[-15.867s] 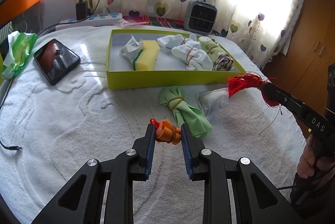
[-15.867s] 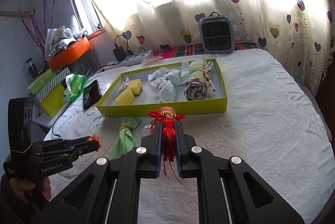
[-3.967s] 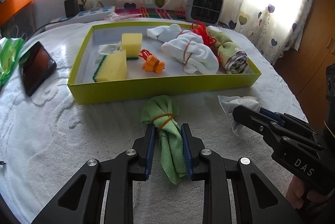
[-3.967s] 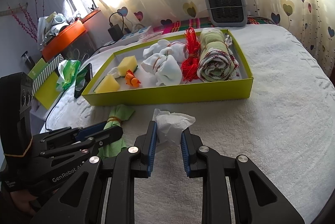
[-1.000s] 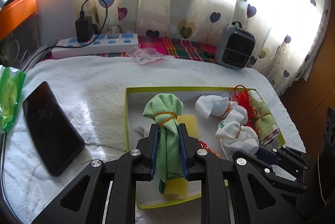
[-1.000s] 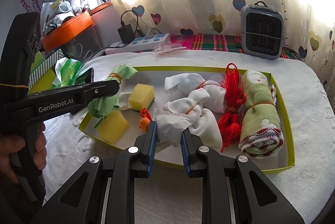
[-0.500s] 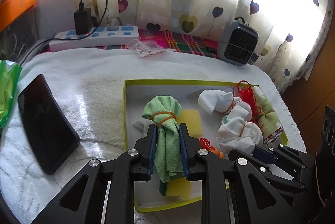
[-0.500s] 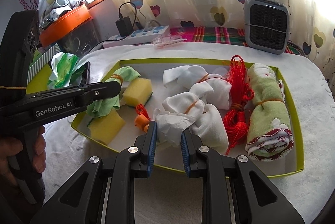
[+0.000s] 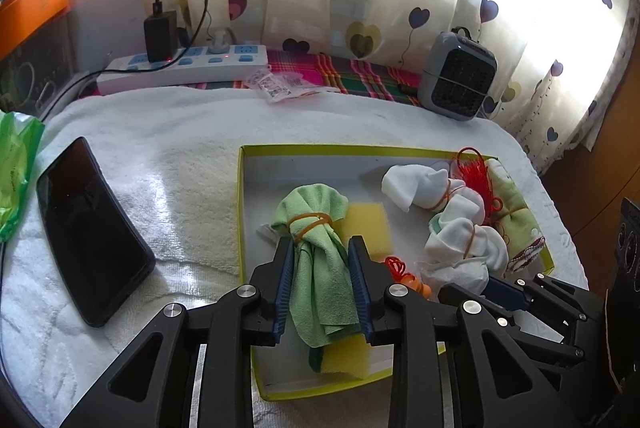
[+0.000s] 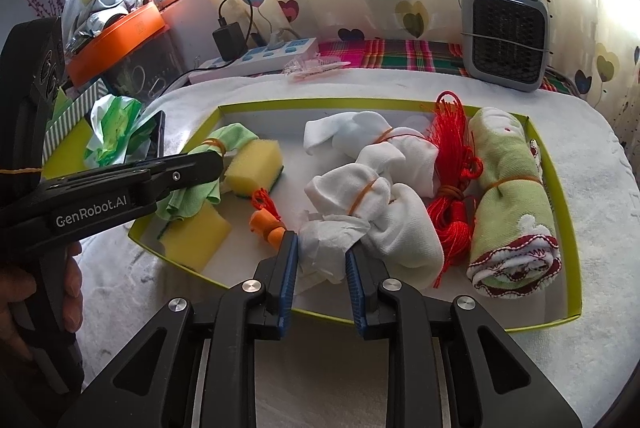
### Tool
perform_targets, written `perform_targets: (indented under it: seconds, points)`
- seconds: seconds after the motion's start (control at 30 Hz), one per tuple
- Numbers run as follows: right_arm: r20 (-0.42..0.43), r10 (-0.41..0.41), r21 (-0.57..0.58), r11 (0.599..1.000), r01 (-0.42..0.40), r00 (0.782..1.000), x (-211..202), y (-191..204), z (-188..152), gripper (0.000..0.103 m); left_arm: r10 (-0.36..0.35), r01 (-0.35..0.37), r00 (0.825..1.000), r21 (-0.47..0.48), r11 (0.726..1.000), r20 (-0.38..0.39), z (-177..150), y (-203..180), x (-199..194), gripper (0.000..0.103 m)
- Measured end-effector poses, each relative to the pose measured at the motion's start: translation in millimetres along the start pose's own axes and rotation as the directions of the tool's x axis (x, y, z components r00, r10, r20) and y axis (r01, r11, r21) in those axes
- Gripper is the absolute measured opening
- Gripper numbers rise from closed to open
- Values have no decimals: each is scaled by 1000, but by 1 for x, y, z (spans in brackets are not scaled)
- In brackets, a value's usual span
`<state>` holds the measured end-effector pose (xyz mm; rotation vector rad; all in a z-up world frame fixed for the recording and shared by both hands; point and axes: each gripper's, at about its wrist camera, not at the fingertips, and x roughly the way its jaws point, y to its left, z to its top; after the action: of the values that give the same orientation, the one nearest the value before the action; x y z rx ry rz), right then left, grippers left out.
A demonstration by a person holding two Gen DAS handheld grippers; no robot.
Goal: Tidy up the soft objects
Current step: 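Carry the tissue into the box with right gripper while left carries the green cloth bundle, then open both grippers to release the tissue and green cloth in the box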
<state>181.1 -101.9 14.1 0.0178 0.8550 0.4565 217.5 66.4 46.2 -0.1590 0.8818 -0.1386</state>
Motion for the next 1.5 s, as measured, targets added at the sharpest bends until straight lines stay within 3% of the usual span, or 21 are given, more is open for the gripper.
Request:
perform_targets:
  seconds: [0.27,0.83,1.5]
  points:
    - [-20,-12,0,1000,12,1000,-2,1,-1,38,16,-16,1000,-1,1000,-14,-2,0,-1,34]
    - [-70,-71,-14,997,71,995,-16,2,0,41,26,-26,1000,13,1000,3,-9,-5,-19,34]
    - [37,-79,3,997,79,996,-50,10,-21,41,48,-49,998,41,998,34,-40,-22,-53,34]
